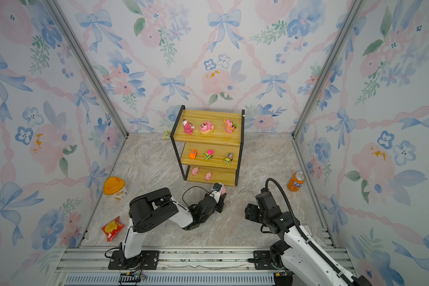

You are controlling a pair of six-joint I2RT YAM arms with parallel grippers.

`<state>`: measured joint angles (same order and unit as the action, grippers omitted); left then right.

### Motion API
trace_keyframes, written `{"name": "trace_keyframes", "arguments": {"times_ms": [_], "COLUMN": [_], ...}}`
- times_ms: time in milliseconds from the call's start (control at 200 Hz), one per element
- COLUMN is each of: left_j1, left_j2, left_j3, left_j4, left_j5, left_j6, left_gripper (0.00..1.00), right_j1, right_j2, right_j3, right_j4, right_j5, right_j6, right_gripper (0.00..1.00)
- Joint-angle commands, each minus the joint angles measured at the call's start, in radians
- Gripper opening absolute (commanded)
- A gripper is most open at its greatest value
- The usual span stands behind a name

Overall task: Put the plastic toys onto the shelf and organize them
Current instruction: 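Carry the pink pig with the left gripper onto the bottom shelf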

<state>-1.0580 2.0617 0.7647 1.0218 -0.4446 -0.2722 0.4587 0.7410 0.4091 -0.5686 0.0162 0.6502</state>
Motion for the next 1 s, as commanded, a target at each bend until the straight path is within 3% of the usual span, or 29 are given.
{"name": "trace_keyframes", "arguments": {"times_ms": [0,995], "left_j1": [0.020,0.072], "left_j2": [0.001,0.099], "left_j3": [0.027,0.165], "left_j4": [0.004,0.006], "left_j5": [0.007,-0.020], "left_j6": [0.025,-0.023], "left_gripper": [0.33,0.36], "right_j1": [-0.010,-0.021], "right_j2": [-0.012,-0.037], "right_j3": [-0.001,-0.010], "right_j4": [-0.027,-0.037], "right_j5": [0.022,0.018], "right_j6": [-0.004,-0.008], "right_gripper": [0.76,0.76]}}
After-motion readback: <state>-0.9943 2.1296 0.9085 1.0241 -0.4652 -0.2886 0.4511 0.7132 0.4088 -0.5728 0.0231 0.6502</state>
